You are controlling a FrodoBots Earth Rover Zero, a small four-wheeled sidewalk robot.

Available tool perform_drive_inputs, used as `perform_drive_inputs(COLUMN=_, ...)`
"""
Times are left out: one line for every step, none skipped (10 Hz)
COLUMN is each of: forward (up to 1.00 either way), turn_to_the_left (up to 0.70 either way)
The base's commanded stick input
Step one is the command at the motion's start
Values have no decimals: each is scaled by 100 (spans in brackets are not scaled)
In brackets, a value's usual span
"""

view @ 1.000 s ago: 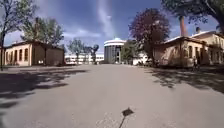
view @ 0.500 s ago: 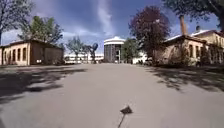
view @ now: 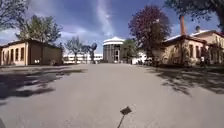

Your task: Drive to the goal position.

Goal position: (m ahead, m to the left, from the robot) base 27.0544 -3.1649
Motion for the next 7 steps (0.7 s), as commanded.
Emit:
perform_drive_inputs(forward=70, turn_to_the_left=6)
perform_drive_inputs(forward=70, turn_to_the_left=6)
perform_drive_inputs(forward=70, turn_to_the_left=6)
perform_drive_inputs(forward=70, turn_to_the_left=6)
perform_drive_inputs(forward=70, turn_to_the_left=6)
perform_drive_inputs(forward=70, turn_to_the_left=6)
perform_drive_inputs(forward=70, turn_to_the_left=6)
